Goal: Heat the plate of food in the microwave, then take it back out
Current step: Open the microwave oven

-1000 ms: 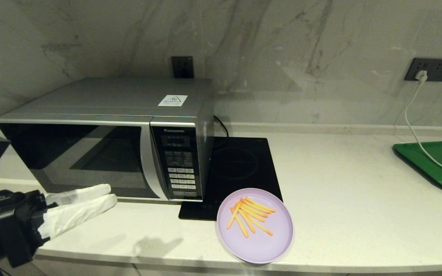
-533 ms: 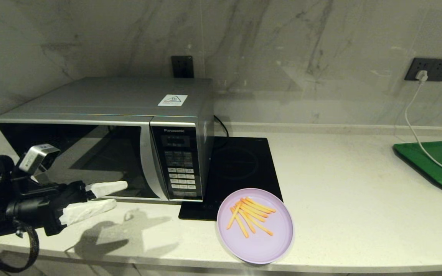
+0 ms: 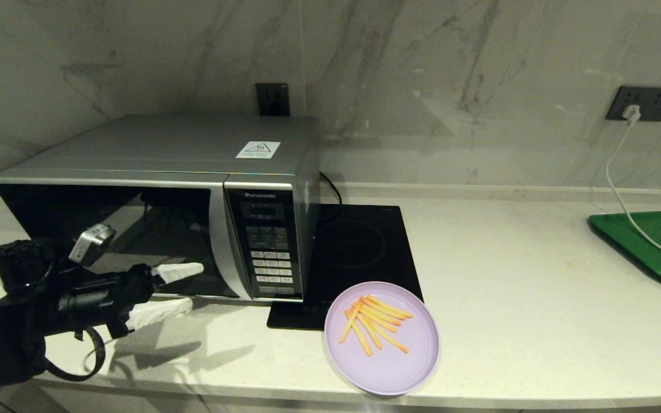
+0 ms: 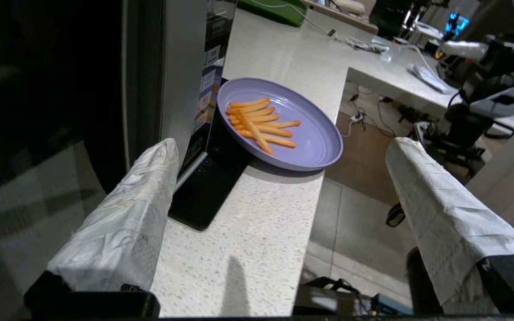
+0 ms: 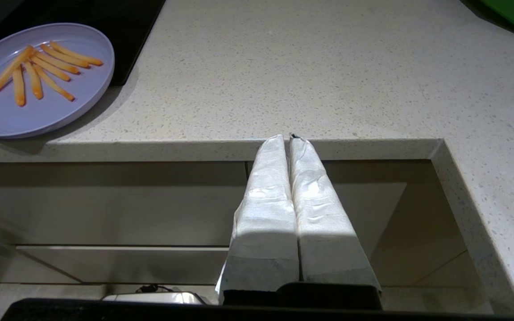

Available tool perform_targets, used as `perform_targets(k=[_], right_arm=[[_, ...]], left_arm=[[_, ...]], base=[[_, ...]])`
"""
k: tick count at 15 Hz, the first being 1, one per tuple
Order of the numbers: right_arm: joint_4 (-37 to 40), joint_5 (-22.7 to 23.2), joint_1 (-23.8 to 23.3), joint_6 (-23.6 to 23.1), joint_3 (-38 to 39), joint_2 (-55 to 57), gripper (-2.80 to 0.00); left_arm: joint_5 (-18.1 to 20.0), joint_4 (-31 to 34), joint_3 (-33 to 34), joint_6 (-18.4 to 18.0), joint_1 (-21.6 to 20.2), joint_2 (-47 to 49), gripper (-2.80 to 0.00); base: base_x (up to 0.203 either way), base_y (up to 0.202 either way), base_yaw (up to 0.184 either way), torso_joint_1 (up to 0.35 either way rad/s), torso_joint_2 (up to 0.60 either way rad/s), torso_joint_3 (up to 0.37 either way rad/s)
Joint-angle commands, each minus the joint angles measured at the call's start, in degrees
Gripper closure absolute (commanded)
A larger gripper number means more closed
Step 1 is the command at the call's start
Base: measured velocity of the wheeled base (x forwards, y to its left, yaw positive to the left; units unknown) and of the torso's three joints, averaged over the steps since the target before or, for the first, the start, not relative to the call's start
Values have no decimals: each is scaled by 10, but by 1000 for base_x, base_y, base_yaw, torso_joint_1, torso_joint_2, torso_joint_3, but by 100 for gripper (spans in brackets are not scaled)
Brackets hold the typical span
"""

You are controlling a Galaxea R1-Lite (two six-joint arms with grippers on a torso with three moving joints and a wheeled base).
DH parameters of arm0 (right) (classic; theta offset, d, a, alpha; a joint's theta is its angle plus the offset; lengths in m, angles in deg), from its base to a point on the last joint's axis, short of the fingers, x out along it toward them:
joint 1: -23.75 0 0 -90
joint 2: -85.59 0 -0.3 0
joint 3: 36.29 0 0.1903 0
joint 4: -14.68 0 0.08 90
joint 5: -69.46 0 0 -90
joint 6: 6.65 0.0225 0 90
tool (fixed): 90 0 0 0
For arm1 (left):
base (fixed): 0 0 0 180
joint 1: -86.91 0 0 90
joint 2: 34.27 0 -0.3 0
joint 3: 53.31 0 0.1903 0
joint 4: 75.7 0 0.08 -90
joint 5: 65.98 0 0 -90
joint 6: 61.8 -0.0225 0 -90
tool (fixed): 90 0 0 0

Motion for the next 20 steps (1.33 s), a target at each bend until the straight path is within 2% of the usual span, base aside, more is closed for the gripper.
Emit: perform_targets(k=[1, 5, 9, 16, 18, 20], right_arm=[[1, 0, 0, 0, 0, 0, 0], [1, 0, 0, 0, 0, 0, 0], [1, 0, 0, 0, 0, 0, 0], [1, 0, 0, 0, 0, 0, 0], [1, 0, 0, 0, 0, 0, 0], [1, 0, 0, 0, 0, 0, 0]], left_arm=[[5, -48, -5, 0, 17, 43, -280], [5, -125, -5, 2, 33, 77, -280], [5, -130, -7, 2, 36, 78, -280], [5, -146, -4, 0, 7, 77, -280], [5, -172, 8, 0, 1, 81, -280], [5, -175, 13, 1, 6, 87, -280]], base=[[0, 0, 0, 0, 0, 0], [0, 0, 0, 0, 0, 0], [0, 0, 0, 0, 0, 0], [0, 0, 0, 0, 0, 0], [0, 0, 0, 0, 0, 0], [0, 0, 0, 0, 0, 0]])
